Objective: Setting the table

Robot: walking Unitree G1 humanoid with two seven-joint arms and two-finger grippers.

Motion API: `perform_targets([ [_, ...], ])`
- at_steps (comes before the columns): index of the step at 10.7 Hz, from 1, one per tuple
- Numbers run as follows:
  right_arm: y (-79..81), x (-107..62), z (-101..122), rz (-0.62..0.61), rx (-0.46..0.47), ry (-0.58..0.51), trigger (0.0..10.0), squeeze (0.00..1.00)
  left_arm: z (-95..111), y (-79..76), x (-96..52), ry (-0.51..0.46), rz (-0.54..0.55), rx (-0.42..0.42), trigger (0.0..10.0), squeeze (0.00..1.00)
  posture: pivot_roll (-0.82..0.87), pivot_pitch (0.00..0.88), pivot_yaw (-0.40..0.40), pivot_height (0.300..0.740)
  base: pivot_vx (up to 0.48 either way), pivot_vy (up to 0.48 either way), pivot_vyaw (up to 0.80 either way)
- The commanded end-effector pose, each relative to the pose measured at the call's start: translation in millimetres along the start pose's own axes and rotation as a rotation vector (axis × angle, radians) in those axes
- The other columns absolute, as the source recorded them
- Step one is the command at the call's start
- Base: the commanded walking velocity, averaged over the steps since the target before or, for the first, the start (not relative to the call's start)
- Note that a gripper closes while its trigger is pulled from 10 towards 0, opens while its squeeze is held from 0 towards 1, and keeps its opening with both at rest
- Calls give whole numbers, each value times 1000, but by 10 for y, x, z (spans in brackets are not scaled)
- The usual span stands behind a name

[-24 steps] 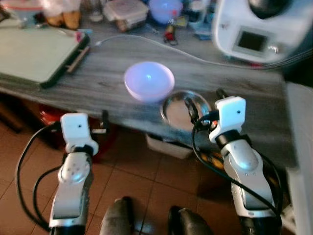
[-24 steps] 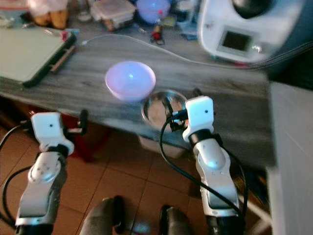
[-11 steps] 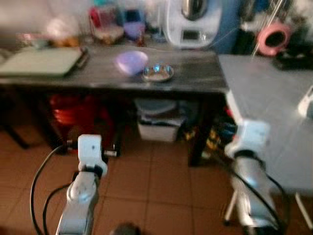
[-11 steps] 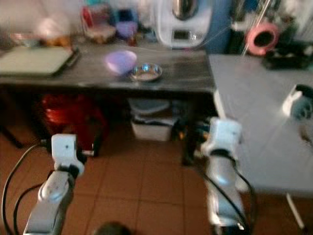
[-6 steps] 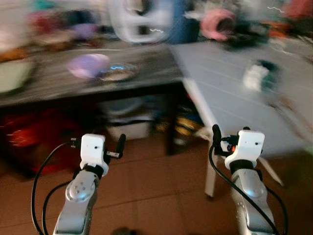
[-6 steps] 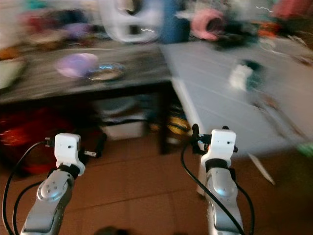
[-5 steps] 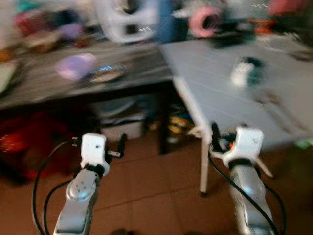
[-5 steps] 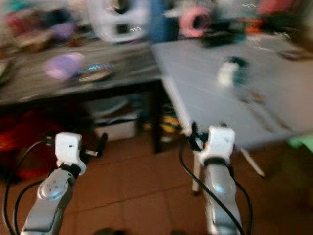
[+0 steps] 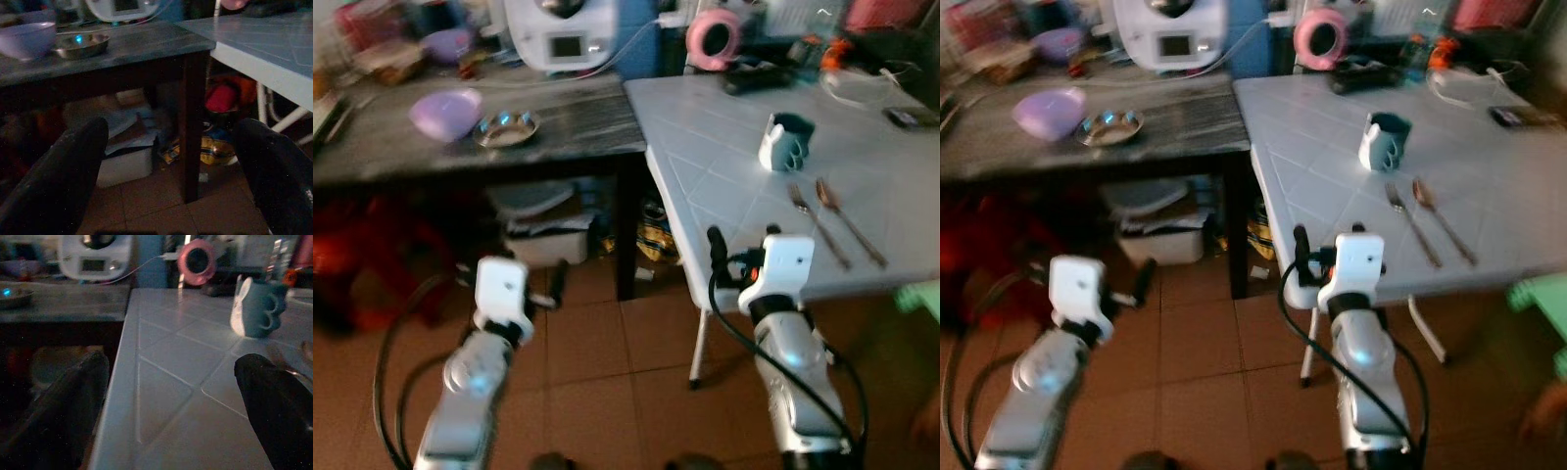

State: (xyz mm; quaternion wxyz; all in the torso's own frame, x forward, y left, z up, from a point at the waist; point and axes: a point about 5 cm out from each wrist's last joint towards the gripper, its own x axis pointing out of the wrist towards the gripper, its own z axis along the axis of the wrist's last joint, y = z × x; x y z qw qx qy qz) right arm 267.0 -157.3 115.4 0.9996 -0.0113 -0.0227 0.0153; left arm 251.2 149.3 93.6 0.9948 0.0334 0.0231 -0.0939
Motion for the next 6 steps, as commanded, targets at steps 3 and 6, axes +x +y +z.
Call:
perform_targets([
  [3,-15,-4,-4,-9,-4,9,10000,0,5,-19,30,10,-17,14,10000,0,7,73,25,740,0,-443,729],
  [6,31,116,75,-4,17,-26,10000,0,19,-31,47,8,-29,6,10000,0,1,75,49,740,290,-379,0],
])
